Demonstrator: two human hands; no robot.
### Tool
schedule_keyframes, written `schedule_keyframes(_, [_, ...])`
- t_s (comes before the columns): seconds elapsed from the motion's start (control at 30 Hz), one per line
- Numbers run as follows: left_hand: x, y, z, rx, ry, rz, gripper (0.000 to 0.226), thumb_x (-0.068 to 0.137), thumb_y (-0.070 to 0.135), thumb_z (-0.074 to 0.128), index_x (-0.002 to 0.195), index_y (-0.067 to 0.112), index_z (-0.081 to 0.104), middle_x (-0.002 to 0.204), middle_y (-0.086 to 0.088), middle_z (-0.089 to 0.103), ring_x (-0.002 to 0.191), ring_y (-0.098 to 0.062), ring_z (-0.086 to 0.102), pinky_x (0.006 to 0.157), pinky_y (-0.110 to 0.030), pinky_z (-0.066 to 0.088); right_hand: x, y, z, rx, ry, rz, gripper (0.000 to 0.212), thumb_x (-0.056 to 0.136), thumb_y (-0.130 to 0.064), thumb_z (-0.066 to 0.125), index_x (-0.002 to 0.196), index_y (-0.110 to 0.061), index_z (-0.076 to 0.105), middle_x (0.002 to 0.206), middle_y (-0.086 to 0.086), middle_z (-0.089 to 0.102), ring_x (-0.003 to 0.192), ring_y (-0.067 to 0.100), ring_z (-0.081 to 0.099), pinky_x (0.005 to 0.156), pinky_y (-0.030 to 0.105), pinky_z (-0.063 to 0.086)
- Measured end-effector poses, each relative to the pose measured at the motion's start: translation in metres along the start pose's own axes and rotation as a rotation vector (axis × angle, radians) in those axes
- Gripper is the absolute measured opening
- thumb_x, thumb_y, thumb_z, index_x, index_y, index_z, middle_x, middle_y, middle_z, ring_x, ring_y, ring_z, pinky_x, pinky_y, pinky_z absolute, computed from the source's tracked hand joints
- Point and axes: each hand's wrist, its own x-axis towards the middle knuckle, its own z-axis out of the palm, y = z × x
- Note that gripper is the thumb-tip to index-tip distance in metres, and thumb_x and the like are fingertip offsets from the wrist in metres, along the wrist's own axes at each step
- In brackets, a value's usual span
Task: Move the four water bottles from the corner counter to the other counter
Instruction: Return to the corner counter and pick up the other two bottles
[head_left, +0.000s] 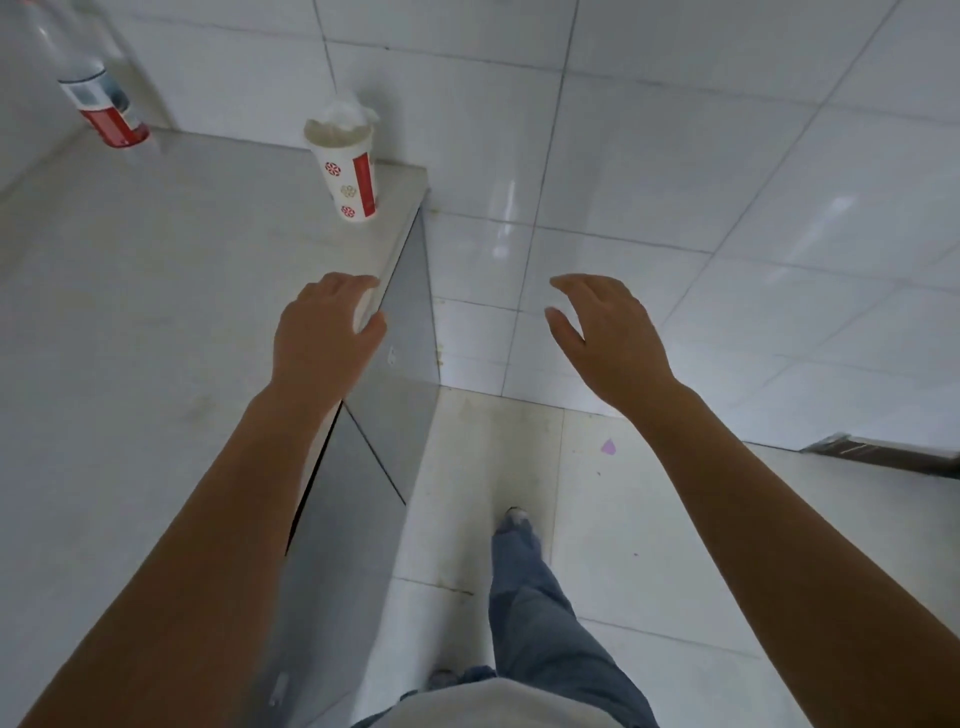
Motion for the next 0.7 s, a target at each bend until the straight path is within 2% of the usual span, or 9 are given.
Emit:
schedule_keyframes(0.4, [0.128,0.022,0.023,0.057,0.072,-0.265,0.04,0.091,0.023,0.053,0.129,0.011,0.051,0.129,-0.014,0.056,0.114,-0.033,0.054,0.096,-0.044,0.042,0.179,0.059,0.0,0.013,-0.109,-0.254,0.038,0.095,-0.025,0.044,0.128,-0.006,0.049,0.129,0.012,0.057,0.123,0.028,0.048,0.102,0.038,0.036])
schedule_keyframes(0.7, [0.149,-0.009,0.013,0.11,0.149,-0.507,0.039,0.092,0.024,0.053,0.129,0.013,0.052,0.131,-0.011,0.055,0.118,-0.031,0.052,0.1,-0.043,0.04,0.271,0.04,0.02,0.084,-0.163,-0.444,0.038,0.095,-0.024,0.043,0.128,-0.006,0.049,0.129,0.012,0.057,0.122,0.026,0.048,0.102,0.038,0.038])
